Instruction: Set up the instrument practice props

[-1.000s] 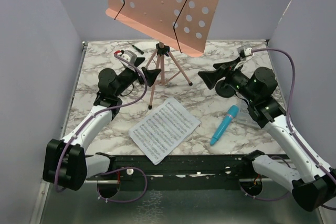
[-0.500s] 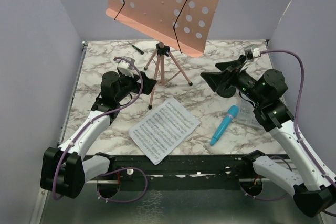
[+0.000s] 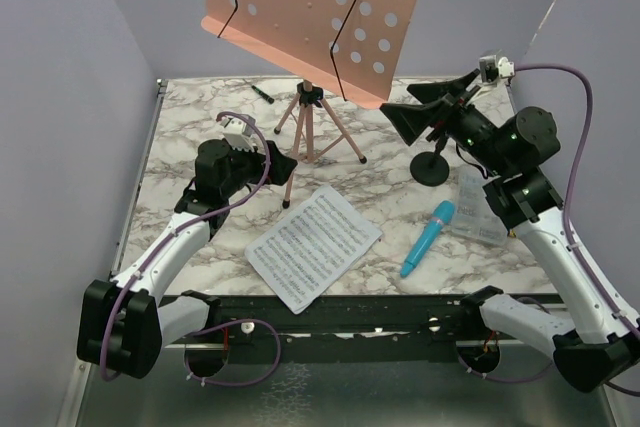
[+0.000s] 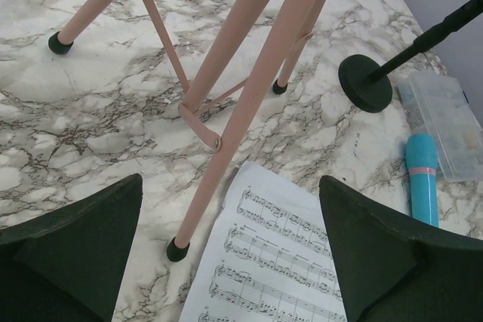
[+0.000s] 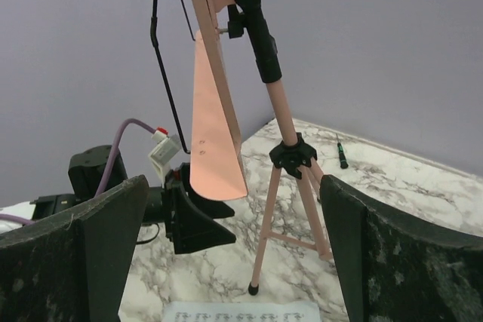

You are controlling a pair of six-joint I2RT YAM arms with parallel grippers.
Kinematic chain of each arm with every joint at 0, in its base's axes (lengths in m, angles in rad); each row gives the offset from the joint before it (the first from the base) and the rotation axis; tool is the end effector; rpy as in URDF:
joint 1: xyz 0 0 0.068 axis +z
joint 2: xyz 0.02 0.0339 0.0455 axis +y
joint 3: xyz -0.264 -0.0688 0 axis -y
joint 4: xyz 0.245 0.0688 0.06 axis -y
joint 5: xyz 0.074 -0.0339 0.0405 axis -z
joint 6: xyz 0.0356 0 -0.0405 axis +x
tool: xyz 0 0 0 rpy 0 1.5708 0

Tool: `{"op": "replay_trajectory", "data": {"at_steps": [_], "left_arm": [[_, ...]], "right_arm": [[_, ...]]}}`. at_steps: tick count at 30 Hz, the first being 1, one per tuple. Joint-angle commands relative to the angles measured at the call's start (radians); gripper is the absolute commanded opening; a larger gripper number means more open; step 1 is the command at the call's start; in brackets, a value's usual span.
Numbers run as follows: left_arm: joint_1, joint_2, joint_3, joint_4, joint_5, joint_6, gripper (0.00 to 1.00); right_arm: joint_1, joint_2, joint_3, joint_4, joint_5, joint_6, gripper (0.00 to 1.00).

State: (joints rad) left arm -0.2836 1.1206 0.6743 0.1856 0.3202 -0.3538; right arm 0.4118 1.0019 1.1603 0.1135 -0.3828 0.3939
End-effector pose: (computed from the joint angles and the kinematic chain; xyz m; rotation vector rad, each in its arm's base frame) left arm 0.2428 -0.0824 0.2718 0.1660 1.8747 -0.7360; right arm 0.1902 0.0976 0.4626 -0.3529 1.3328 0.9279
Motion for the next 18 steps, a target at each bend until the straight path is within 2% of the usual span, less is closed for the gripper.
{"op": "replay_trajectory", "data": {"at_steps": [1, 5, 13, 18], "left_arm": [[0.001, -0.025, -0.006, -0.008, -0.028, -0.021, 0.99], [0.001, -0.029, -0.003, -0.012, -0.031, -0.004, 0.99], [0.000, -0.051, 0.054, -0.081, -0.059, 0.039, 0.99], [0.001, -0.065, 0.027, -0.068, -0.063, 0.014, 0.99]], "right_arm": [[-0.002, 0.045, 0.043, 0.068, 0.002, 0.046, 1.00], [-0.002, 0.089, 0.082, 0.052, 0.039, 0.043, 0.98], [-0.002, 0.159, 0.167, -0.067, 0.255, 0.033, 0.96], [-0.002, 0.164, 0.186, -0.099, 0.294, 0.020, 0.95]]}}
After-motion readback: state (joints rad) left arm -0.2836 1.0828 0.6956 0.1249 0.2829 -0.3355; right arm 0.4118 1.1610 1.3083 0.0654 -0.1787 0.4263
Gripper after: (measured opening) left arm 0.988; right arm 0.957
